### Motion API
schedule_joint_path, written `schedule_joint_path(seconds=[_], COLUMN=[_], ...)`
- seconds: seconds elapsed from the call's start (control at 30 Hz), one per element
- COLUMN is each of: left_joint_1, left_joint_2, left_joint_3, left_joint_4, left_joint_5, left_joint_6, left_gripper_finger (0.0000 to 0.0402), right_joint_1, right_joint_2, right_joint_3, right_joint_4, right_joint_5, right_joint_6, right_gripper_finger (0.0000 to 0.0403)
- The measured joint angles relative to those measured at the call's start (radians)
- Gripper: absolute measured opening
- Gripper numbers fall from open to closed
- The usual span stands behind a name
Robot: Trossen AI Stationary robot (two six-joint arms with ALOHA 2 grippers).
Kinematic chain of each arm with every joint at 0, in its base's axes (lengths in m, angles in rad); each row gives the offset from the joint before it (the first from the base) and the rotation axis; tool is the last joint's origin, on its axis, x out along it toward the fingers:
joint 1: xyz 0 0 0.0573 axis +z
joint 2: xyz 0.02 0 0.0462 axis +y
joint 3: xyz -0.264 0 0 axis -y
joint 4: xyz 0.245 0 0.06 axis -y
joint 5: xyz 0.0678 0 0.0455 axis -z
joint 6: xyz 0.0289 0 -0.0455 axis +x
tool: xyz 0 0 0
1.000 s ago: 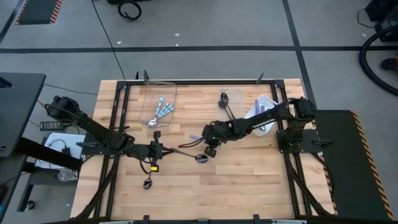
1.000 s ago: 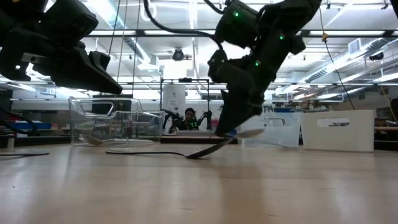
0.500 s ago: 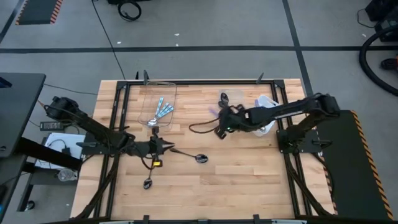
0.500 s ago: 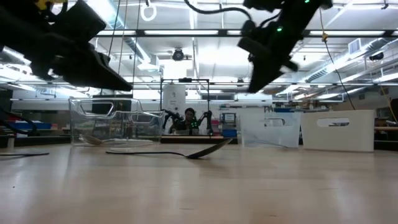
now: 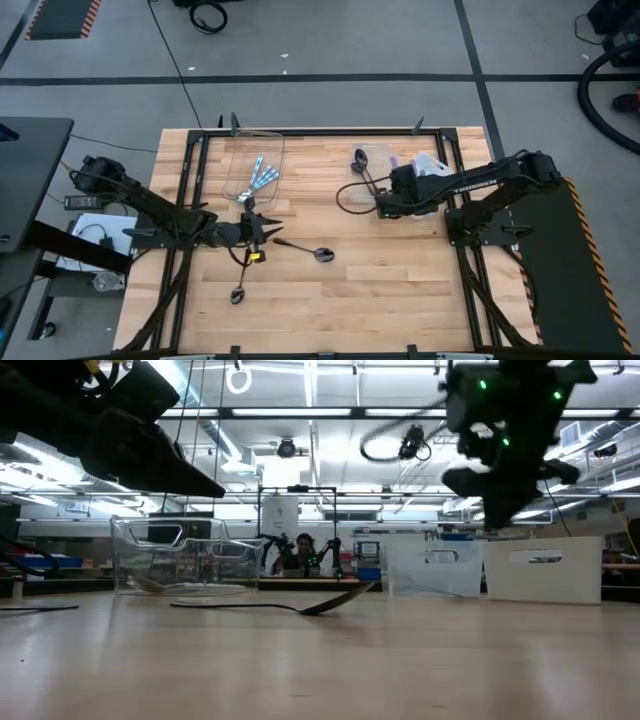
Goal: Sort silverware by color (type)
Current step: Put the purple spoon into the white bin
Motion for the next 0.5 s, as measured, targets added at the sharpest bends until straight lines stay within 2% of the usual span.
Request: schedule_joint_path(seconds=[0.2,0.37,0.5], left_joint_1=[0.012,0.022,0.022], left_joint_2=[0.0,0.0,0.0], left_joint_3=[0.0,0.0,0.0], left_joint_4=[0.044,0.053,0.053], left_joint_5=[0.0,0.0,0.0], left_joint_6=[0.101,0.122,0.122], left_gripper_finger=[0.0078,0.0078,0.0078], right_joint_1=[0.004,0.004,0.004], right_joint_2=[0.0,0.0,0.0], right_joint_3=[-0.091,-0.125,-0.131], right_joint_4=[-0.016,-0.069,-0.105], right_joint_5=[-0.005,-0.011,-0.058], right_joint_6=[0.184,0.272,0.305], right_gripper_finger=[0.0044,0.0046,0.0046])
